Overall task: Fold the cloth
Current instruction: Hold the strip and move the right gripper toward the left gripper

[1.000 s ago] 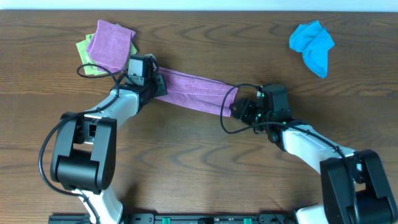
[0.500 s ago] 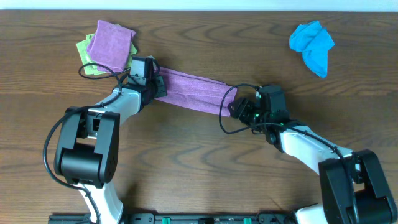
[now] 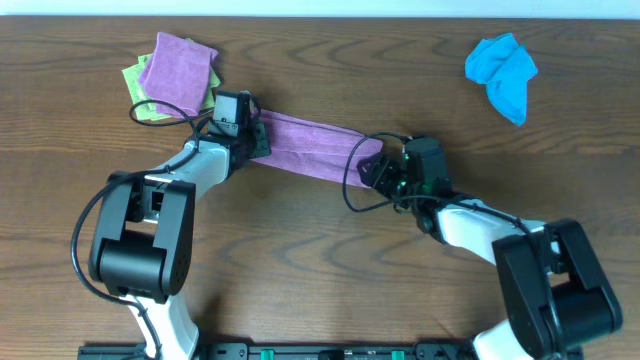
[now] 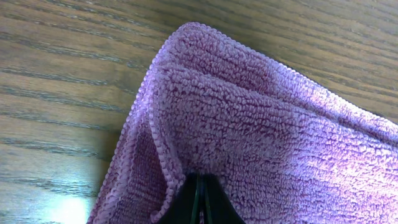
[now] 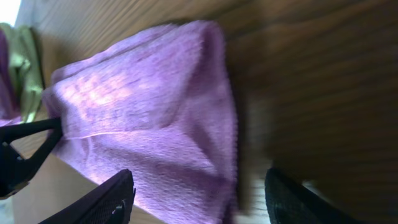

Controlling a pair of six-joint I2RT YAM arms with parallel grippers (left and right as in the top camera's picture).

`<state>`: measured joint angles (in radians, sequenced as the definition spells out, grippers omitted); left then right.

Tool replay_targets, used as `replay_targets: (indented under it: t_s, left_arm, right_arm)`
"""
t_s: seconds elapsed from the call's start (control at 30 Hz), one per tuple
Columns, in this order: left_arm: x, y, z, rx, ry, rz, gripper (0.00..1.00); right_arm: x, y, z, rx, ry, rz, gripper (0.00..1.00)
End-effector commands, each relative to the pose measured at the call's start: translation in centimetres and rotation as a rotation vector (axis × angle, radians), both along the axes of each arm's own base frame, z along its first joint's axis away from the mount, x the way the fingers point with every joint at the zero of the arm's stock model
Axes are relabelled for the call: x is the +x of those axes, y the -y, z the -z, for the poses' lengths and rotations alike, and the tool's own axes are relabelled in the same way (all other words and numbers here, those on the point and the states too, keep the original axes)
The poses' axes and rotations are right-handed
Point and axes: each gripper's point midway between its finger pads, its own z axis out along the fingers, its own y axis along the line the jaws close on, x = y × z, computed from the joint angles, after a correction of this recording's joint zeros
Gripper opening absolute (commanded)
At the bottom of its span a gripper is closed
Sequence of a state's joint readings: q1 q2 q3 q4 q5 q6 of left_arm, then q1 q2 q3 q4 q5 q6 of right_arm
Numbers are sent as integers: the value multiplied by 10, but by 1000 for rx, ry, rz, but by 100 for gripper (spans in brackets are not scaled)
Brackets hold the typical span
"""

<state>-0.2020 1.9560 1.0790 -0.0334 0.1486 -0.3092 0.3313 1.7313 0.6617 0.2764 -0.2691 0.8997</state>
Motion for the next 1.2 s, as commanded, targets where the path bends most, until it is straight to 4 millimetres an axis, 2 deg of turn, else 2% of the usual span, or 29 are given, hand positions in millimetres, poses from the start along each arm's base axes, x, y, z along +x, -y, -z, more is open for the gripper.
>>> replay_targets:
  t_s: [0.0,0.17,0.57,0.67,0.83,1.0,1.17]
  left_arm:
    - [-8,7,13,10,-41,32,6]
    - [-9,10,13,-3,-49,18,6]
    - [-17,8,18,5,-83,15,6]
    - [-18,7,19,10,-90,14,6]
    - [-19,6,19,14,-92,11,6]
    - [-20,5,20,18,-100,11,6]
    - [-25,4,22,22,-121,10,6]
  right_arm:
    - [-8,-3,19,-9,-50,13,68]
    - [0,-4,20,-5,-21,31,69]
    - [12,8,36,-32,-13,136,69]
    - [14,8,42,-32,-8,139,68]
    - [12,9,64,-34,-39,153,66]
    - [10,16,80,-67,-53,174,52]
    - [18,22,77,-130,10,158,35]
